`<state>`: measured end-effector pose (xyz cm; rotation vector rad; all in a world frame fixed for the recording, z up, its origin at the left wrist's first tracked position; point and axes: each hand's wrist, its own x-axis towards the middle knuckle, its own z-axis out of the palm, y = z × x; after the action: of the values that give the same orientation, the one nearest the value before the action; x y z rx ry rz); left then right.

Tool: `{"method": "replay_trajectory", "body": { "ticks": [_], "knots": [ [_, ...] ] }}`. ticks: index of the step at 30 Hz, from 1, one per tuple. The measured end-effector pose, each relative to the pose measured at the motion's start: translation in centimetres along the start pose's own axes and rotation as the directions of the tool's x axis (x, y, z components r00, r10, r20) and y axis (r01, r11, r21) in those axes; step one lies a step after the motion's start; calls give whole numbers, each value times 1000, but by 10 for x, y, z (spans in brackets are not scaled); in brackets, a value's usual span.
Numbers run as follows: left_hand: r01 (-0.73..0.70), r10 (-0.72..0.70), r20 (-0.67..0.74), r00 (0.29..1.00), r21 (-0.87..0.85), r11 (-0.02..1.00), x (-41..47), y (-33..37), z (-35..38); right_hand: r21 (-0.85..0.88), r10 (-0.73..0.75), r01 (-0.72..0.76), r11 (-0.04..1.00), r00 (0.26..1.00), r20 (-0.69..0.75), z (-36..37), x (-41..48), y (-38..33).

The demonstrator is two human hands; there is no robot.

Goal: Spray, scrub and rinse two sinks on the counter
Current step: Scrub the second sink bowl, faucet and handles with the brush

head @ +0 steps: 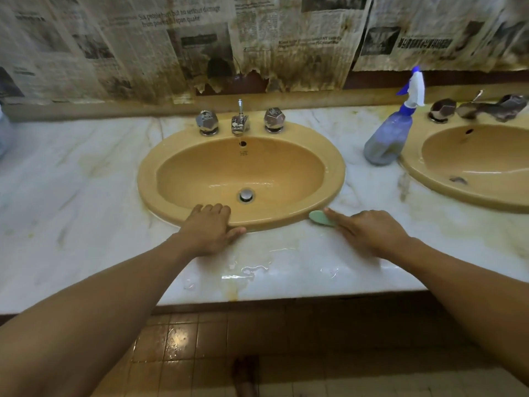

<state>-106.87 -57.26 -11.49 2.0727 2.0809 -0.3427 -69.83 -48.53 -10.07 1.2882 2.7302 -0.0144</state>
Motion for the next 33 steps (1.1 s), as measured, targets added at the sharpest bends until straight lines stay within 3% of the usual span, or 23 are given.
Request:
{"method": "replay_trajectory", "body": {
  "ticks": [7, 10, 14, 19, 22, 26, 30, 33],
  "knots": [
    [-42, 53, 61, 997, -162, 986, 41, 98, -23, -11, -171, 172, 985, 974, -146, 22, 10, -11],
    [-36, 43, 52, 998, -140, 990, 50, 105, -22, 173, 28, -23, 985, 999, -25, 12, -2, 7],
    [-43, 48, 40, 998, -121, 992, 69, 123, -25, 533, 390, -368, 762, 918, 77, 4, 1, 20],
    [-82, 82, -6, 997, -183, 980, 103, 161, -27, 715, 607, -561, 416, 757, 240, -9, 66, 32],
    [-89, 93, 3, 996, -250, 964, 118, 176, -28, 748, 638, -565, 347, 727, 254, -16, 78, 38],
    [-108, 123, 14, 992, -375, 921, 136, 185, -30, 715, 605, -539, 446, 770, 203, -11, 51, 19],
    [-102, 162, 58, 985, -559, 823, 150, 180, -27, 587, 524, -493, 642, 841, 133, -18, 66, 31],
    [-102, 252, 132, 959, -669, 737, 151, 167, -27, 419, 371, -422, 804, 907, 200, -35, 83, 27]
  ]
}}
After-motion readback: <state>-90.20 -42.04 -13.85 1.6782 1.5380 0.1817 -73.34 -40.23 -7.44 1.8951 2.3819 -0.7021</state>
